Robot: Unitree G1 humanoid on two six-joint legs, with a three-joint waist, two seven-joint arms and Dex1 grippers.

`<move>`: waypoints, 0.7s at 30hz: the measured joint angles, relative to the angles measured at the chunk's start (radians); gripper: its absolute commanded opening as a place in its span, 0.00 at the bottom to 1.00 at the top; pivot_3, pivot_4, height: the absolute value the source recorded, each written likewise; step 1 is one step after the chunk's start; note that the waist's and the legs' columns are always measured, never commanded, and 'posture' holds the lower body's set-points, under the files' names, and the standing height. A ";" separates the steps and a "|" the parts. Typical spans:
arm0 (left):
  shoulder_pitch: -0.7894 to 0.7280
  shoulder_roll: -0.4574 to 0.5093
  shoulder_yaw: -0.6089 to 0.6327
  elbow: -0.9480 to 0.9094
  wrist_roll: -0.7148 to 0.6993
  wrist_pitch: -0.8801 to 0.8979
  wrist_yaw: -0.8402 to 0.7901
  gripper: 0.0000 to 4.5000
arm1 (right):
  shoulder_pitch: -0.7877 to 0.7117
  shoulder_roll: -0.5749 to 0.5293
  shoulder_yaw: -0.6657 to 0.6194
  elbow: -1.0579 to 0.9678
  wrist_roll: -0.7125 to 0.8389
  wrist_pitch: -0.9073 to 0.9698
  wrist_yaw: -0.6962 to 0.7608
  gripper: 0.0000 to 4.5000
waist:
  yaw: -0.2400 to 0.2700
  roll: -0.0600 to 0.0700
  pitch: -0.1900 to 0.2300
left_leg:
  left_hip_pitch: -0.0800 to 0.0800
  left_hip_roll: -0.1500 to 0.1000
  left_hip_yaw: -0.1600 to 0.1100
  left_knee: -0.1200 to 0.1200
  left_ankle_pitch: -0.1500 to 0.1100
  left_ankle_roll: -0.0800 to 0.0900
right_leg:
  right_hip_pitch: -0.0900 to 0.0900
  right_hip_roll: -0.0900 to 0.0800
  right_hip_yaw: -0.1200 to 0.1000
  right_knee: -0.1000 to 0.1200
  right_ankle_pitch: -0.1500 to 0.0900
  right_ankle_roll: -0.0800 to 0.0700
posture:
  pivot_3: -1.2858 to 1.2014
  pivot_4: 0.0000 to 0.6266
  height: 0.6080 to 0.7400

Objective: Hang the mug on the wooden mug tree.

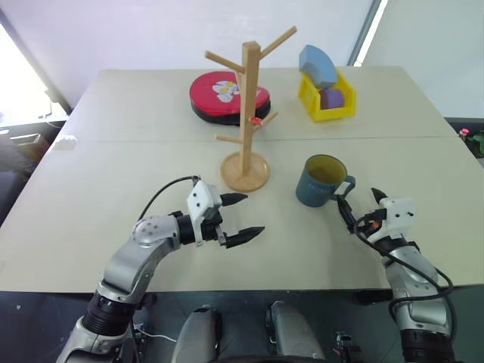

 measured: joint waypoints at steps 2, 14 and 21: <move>0.001 0.004 0.001 -0.001 -0.002 0.000 0.000 1.00 | -0.008 0.000 0.000 0.016 -0.001 -0.006 0.000 0.99 | 0.000 0.000 0.000 | 0.000 0.000 0.000 0.000 0.000 0.000 | 0.000 0.000 0.000 0.000 0.000 0.000 | 0.52 0.24 0.96; 0.007 0.006 0.001 -0.032 -0.003 0.000 0.018 1.00 | -0.094 0.008 0.034 0.144 -0.011 -0.053 0.013 0.71 | -0.002 0.000 0.000 | 0.001 0.000 0.000 0.000 0.000 0.000 | 0.000 0.002 0.000 0.001 0.001 0.003 | 0.52 0.24 0.96; 0.019 0.016 0.007 -0.039 -0.003 0.000 0.032 1.00 | -0.123 0.016 0.050 0.178 0.003 -0.076 0.053 0.01 | -0.001 0.000 0.000 | 0.001 0.000 0.000 0.000 0.000 0.000 | 0.000 0.003 0.000 0.001 0.002 0.003 | 0.52 0.24 0.96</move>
